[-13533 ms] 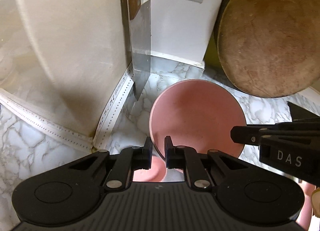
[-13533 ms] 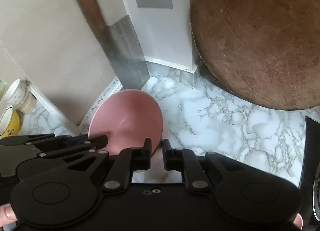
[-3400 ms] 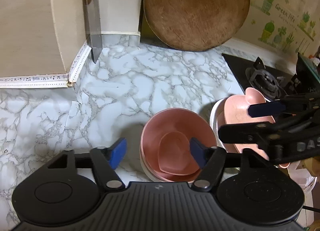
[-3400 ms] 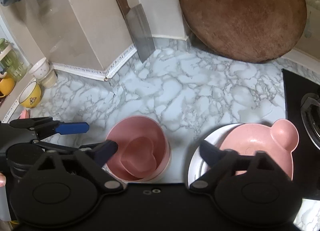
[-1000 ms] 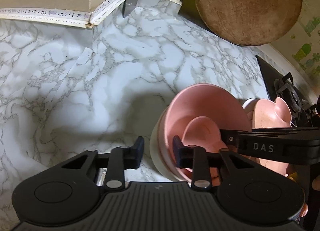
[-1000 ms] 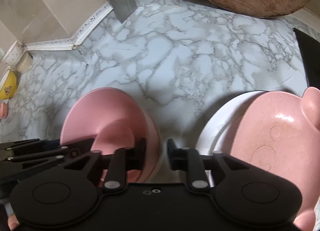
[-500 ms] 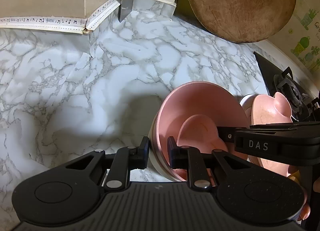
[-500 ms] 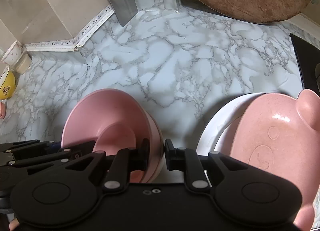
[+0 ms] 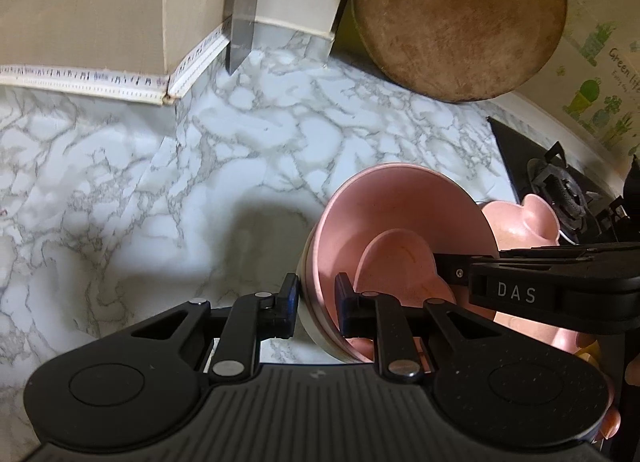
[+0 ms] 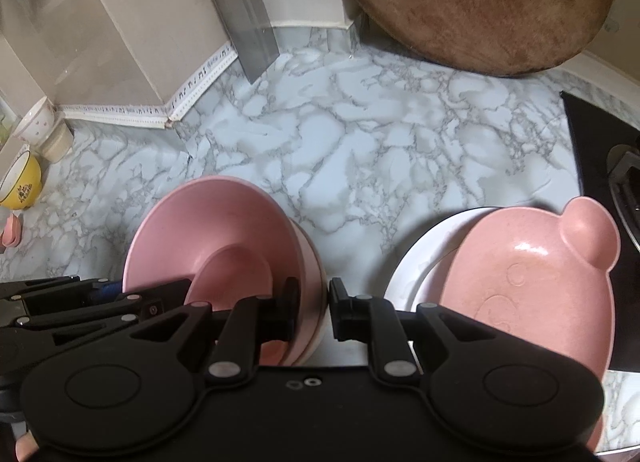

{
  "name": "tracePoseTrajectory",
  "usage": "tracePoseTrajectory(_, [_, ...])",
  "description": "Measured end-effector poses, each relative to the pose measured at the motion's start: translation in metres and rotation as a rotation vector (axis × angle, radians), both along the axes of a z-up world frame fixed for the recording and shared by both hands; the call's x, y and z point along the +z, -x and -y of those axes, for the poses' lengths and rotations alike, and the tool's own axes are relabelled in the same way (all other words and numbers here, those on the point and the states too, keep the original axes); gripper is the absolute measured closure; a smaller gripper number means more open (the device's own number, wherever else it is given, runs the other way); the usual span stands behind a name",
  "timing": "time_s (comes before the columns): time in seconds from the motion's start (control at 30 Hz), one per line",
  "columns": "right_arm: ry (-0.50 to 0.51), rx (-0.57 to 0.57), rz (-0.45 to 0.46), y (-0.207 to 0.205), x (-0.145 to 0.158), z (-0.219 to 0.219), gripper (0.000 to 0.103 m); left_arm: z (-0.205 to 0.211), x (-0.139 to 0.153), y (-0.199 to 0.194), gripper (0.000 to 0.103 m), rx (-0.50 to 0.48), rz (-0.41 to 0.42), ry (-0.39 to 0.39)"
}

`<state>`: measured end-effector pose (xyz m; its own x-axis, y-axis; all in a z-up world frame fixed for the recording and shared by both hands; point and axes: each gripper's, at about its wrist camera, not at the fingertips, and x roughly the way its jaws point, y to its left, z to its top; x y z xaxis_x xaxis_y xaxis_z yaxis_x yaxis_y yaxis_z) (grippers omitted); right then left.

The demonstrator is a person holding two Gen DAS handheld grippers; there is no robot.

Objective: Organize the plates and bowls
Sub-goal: 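Lift the nested bowls with both grippers and carry them over the bear plate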

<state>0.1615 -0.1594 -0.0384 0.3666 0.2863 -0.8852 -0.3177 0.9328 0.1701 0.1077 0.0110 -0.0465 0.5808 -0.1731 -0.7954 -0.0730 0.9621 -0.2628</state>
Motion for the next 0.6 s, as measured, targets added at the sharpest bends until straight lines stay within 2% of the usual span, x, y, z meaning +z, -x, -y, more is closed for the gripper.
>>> tracePoseTrajectory(0.3, [0.007, -0.035, 0.054, 0.01, 0.026, 0.016, 0.087, 0.012, 0.025, 0.006, 0.085, -0.046, 0.046, -0.008])
tracePoseTrajectory(0.6, [0.019, -0.087, 0.074, 0.015, 0.038, 0.043, 0.088, 0.036, 0.042, 0.004, 0.085, -0.1, 0.067, -0.017])
